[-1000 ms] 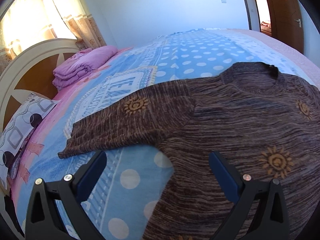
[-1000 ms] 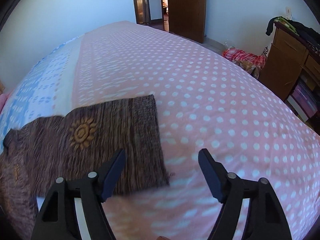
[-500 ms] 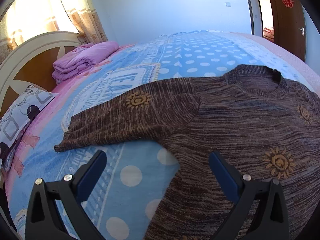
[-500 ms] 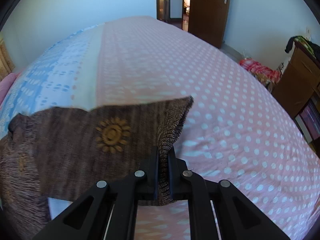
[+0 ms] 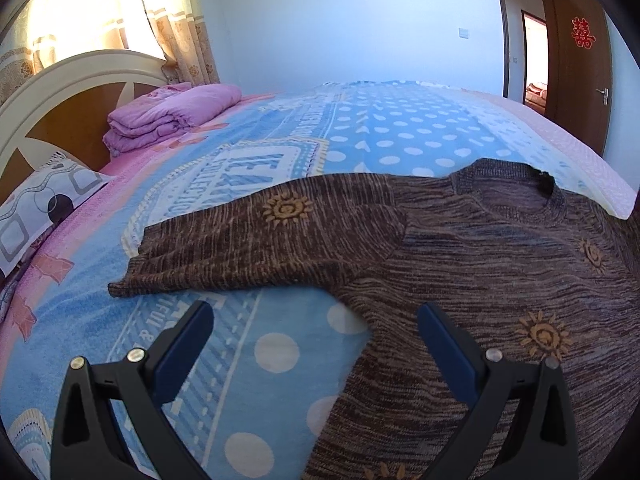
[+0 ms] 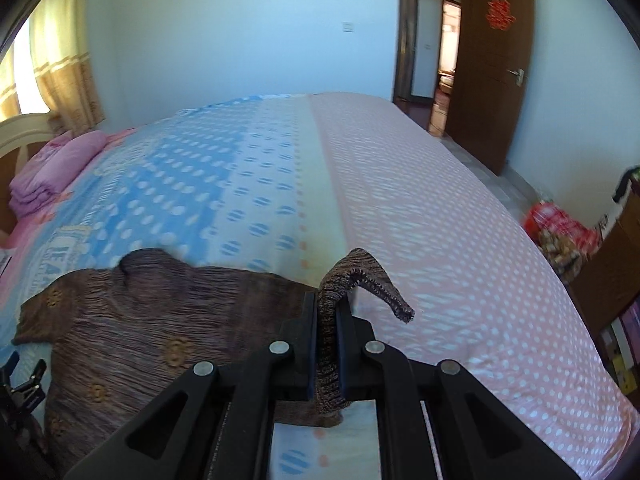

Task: Fold small clothes
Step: 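Grasp the sweater sleeve nearest the right tool with the right tool, then fold the held sleeve and side across the sweater body, then release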

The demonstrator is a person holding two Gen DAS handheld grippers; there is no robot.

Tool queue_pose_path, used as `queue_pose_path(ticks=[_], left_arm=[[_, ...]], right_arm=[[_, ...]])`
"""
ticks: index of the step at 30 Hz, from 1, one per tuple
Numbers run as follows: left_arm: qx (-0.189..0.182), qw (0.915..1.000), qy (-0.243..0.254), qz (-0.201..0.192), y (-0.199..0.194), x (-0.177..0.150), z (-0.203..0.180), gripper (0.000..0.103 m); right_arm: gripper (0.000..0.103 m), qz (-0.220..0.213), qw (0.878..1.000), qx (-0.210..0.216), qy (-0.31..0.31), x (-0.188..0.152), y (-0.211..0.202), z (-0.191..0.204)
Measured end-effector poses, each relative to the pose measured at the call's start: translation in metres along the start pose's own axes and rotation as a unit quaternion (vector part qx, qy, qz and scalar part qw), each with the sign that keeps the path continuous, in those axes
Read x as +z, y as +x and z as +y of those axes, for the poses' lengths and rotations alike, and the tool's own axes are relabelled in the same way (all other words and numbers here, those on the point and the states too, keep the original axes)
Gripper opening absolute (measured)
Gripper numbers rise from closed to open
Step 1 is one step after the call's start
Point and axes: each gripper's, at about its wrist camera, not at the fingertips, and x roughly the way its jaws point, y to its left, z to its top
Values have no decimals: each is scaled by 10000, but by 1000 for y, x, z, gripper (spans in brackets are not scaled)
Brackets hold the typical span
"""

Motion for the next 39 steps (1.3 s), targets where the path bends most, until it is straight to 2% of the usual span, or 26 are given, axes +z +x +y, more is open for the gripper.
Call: queue_pose_path(ticks=[9,13,19,21,22,23,24,25,27,30,34,37,39], left_arm=[[-250,9995,-184,44,0,-4,10,103],[-319,9993,-159,74,-3,-6,11,103],[-218,9997,138,12,-15,-5,10,103],[-188,9994,275,1,-18,-3,10,103],[-183,9993,333,4,-21,-2,10,103],[-166,9991,387,11,-22,-1,10,103],[-164,9989,429,12,-24,0,9,103],[-175,9987,485,20,-25,1,8,103],[-318,9975,620,111,-26,5,0,103],[-670,9946,728,327,-24,16,-15,103],[-1199,9888,754,469,-23,35,-44,94],[-1092,9867,1153,353,-20,45,-83,94],[-1052,9829,1463,392,-13,47,-110,94]], right_arm=[[7,-53,9963,523,-686,7,1,103],[7,74,9935,778,-829,-2,23,151],[7,442,9873,1405,-590,-41,84,226],[10,760,9778,1868,-563,-63,106,250],[17,963,9725,2021,-643,-75,113,261],[33,1078,9685,2123,-724,-83,117,266],[41,1173,9629,2288,-826,-93,115,270],[51,1177,9585,2440,-890,-101,109,268],[54,1099,9567,2495,-1018,-110,96,258],[54,972,9632,2239,-1125,-118,75,220],[63,721,9762,1863,-843,-124,55,150],[63,409,9874,1398,-623,-130,47,104],[64,389,9887,1381,-440,-135,48,87]])
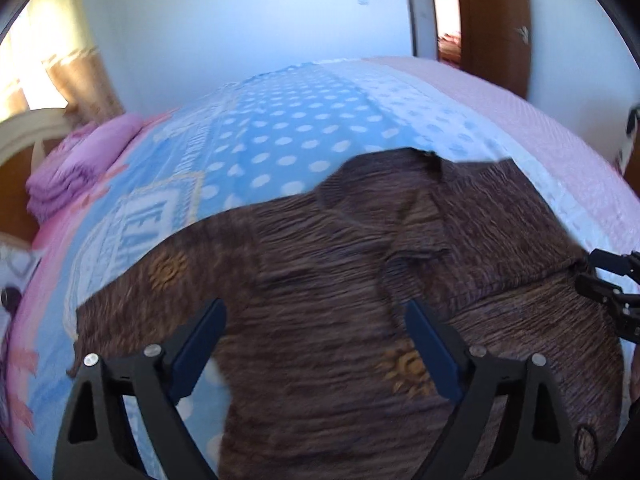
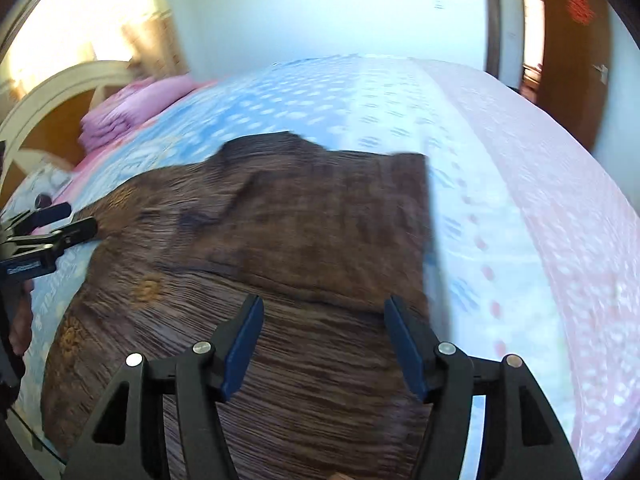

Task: Fold small clothes
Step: 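Fold the held sleeve and side across the sweater body, then release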

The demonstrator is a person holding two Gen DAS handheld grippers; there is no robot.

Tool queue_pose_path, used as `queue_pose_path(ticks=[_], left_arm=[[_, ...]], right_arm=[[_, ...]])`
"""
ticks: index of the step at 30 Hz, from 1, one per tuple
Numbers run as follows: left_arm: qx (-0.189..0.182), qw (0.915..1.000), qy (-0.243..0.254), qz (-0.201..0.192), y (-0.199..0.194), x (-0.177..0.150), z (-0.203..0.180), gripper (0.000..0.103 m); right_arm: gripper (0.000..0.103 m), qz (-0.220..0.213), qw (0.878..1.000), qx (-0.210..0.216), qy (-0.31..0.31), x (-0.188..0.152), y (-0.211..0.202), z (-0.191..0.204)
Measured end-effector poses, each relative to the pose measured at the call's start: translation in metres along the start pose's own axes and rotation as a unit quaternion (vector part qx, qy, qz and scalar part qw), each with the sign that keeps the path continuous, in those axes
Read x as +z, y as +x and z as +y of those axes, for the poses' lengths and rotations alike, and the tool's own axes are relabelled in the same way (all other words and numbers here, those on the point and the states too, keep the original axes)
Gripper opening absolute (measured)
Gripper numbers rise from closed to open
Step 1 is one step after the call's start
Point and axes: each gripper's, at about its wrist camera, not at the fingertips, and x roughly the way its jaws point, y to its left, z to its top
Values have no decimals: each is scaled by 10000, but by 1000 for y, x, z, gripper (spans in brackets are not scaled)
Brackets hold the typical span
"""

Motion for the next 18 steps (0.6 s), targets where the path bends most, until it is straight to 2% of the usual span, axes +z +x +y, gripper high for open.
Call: queue_pose_path(ticks=[6,7,9,11,13,15,17,18], left_arm=[[-122,9990,423,105,38,21,-69,98],[-37,9987,505,64,43,24,-77,100],[438,9971,627,6,60,30,-85,100],[1005,9929,628,-27,79,36,-78,100],[1728,9842,377,35,94,40,-49,100],[1953,9806,-67,161,99,39,-14,100],[2275,9720,-399,426,101,33,19,99],[2316,9701,-534,498,100,29,31,99]], right_arm=[[64,-54,9996,164,217,-24,11,-17],[64,-31,9997,150,193,-27,14,-17],[65,-94,9997,157,147,-27,10,-15],[68,-144,9996,220,99,-28,9,-13],[68,-81,9997,231,84,-31,11,-13],[69,-115,9997,209,52,-32,9,-11],[71,-67,9998,156,-36,-33,11,-8],[72,-48,9999,127,-80,-33,12,-6]])
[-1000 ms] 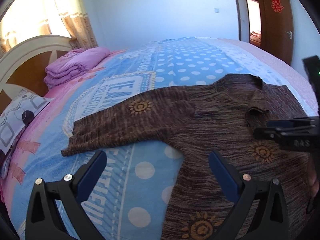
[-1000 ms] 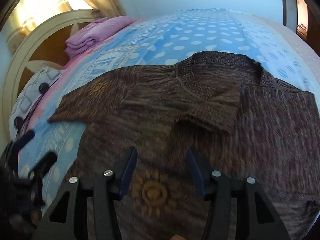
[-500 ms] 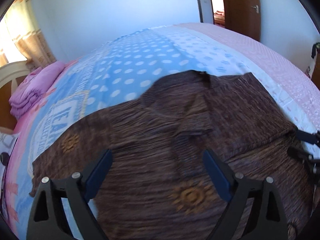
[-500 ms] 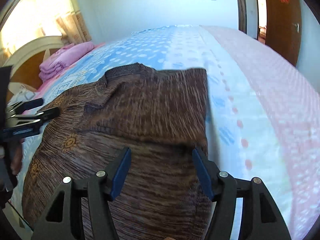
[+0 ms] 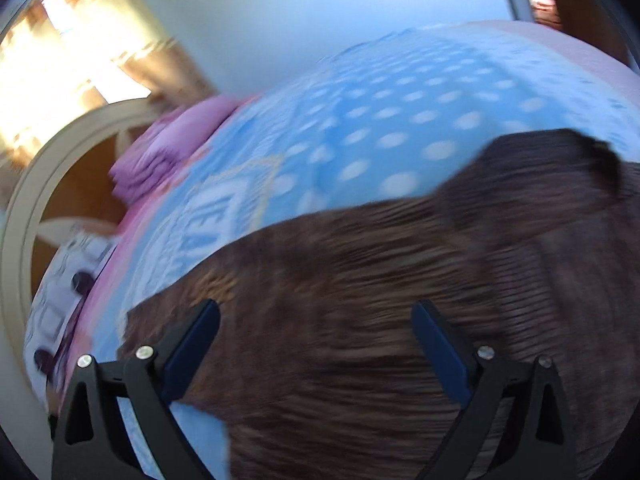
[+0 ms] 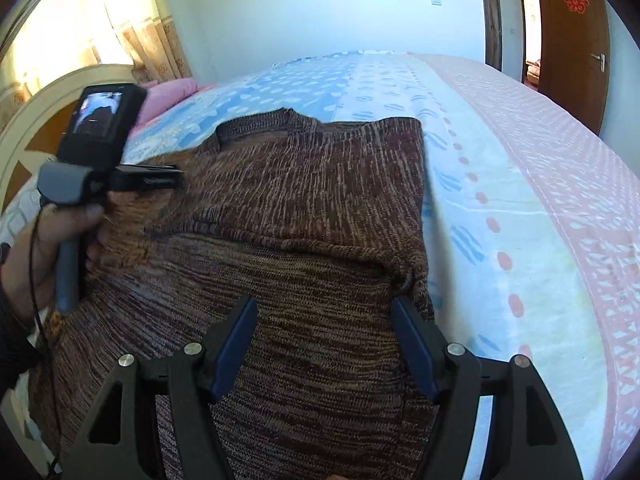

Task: Fold small clothes
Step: 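Fold the held sleeve and side across the sweater body, then release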

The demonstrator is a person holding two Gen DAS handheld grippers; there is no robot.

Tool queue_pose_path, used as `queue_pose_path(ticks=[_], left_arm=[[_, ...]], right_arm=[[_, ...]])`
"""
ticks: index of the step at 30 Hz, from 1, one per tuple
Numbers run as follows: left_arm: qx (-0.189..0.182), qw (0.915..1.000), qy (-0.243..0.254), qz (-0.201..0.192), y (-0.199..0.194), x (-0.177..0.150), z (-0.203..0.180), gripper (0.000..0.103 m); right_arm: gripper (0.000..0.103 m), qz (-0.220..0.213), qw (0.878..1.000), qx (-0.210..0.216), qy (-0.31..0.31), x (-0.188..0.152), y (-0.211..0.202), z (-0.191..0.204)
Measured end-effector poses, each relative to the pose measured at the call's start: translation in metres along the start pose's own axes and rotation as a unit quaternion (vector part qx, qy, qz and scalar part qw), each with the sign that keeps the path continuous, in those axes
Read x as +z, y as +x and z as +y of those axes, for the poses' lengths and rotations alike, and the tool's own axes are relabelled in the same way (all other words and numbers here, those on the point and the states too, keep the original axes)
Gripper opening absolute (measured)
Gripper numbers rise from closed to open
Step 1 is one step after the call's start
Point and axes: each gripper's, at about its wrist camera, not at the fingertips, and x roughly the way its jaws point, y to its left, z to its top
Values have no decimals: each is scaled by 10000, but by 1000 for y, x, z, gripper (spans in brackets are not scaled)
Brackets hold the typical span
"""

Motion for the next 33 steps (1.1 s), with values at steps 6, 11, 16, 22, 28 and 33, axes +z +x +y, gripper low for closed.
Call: queue_pose_path(ticks=[6,11,16,22,28,33], left_arm=[[-914,9948,-362,-249,-37,-22,31,99],[-1341,9893,-96,-575,-61,-32,4,103],[-1331,9910,21,-155,-34,-35,-18,103],[-1365,9906,36,-42,-33,-44,-21,103],[-1526,9882,-82,-26,-32,-47,-18,103],[-1622,9866,-189,-34,-32,-48,-16,103]], right_arm=[[73,-125,9997,164,132,1,-6,-8],[72,-624,9951,-363,670,12,-36,-38],[43,-327,9951,-833,431,37,-15,-36],[33,395,9886,-1356,513,33,21,-38],[33,511,9824,-1750,412,29,6,-28],[33,-145,9914,-1288,172,65,0,3]])
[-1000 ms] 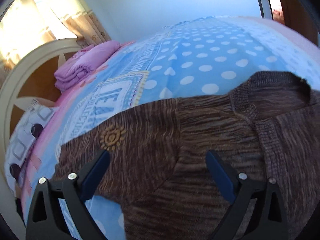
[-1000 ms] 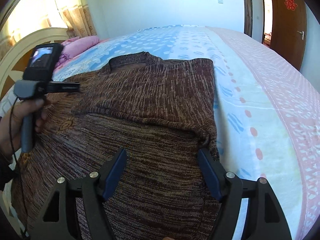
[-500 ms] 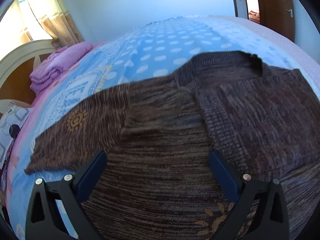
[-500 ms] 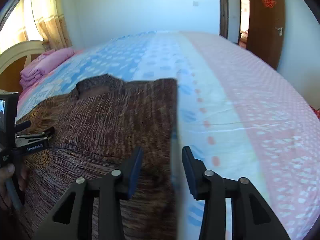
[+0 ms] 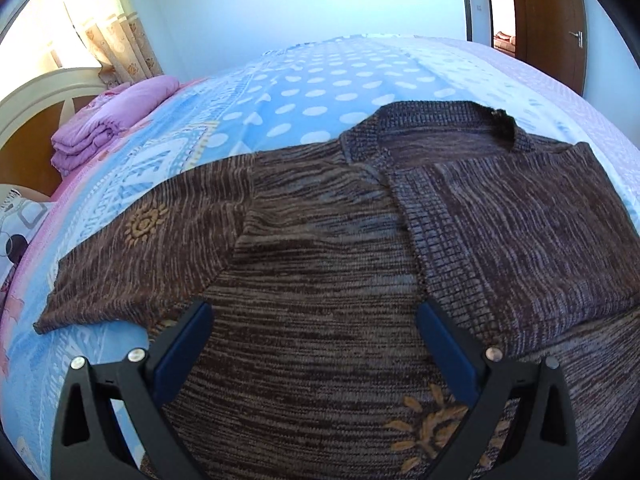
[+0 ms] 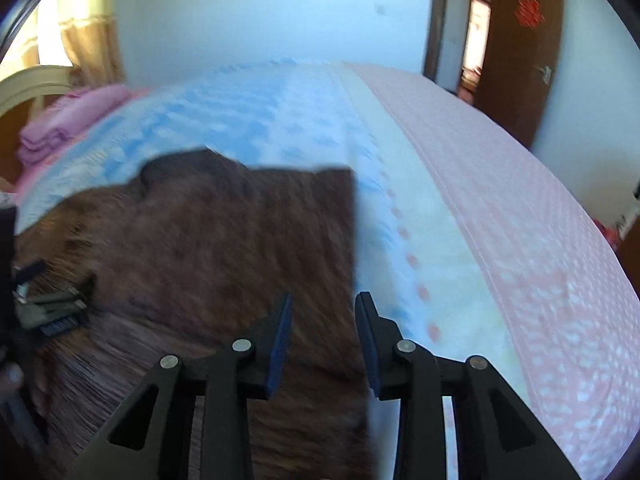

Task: Fold small clothes
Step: 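Fold the held sleeve and side across the sweater body, then release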

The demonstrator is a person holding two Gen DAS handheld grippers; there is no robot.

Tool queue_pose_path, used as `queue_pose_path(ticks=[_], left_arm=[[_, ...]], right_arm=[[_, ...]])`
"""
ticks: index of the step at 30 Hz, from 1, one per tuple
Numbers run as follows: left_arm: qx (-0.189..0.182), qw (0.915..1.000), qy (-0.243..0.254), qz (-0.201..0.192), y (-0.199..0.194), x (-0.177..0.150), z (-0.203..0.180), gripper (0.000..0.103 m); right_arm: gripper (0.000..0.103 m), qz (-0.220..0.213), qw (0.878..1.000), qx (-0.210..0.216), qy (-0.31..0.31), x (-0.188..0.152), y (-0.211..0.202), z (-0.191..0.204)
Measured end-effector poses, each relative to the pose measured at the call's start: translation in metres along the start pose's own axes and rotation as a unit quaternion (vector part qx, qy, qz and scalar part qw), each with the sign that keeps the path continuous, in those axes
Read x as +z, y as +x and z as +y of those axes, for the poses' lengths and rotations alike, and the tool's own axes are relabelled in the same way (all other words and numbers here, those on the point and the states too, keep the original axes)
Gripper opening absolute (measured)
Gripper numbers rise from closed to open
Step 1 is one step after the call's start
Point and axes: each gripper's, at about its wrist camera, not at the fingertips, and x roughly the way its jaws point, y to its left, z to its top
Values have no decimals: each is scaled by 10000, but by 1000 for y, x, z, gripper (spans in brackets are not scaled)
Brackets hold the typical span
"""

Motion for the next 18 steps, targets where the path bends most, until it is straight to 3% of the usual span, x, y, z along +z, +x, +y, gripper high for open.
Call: queue_pose_path(ticks=[3,6,8,12,13,16,18], left_arm=[[-85,9999,-128,-9,0,0,4,103],[-113,9995,-293,-21,-2,3,9,103],[-118,9995,-294,56,2,4,6,103],[-62,9999,120,-17,2,6,-12,103],[-58,9998,178,-57,1,6,-15,103],[-91,9996,223,-142,-2,5,-17,103],[-193,9995,123,-193,-4,5,-13,103]], right_arm=[[33,133,9996,-192,-146,25,27,13],[33,511,9951,-805,-277,37,65,3],[23,760,9933,-849,-180,30,79,-9],[23,593,9934,-973,-134,16,74,-31],[19,657,9925,-1026,8,13,76,-41],[18,589,9934,-921,335,14,70,-58],[19,284,9966,-687,368,17,58,-55]])
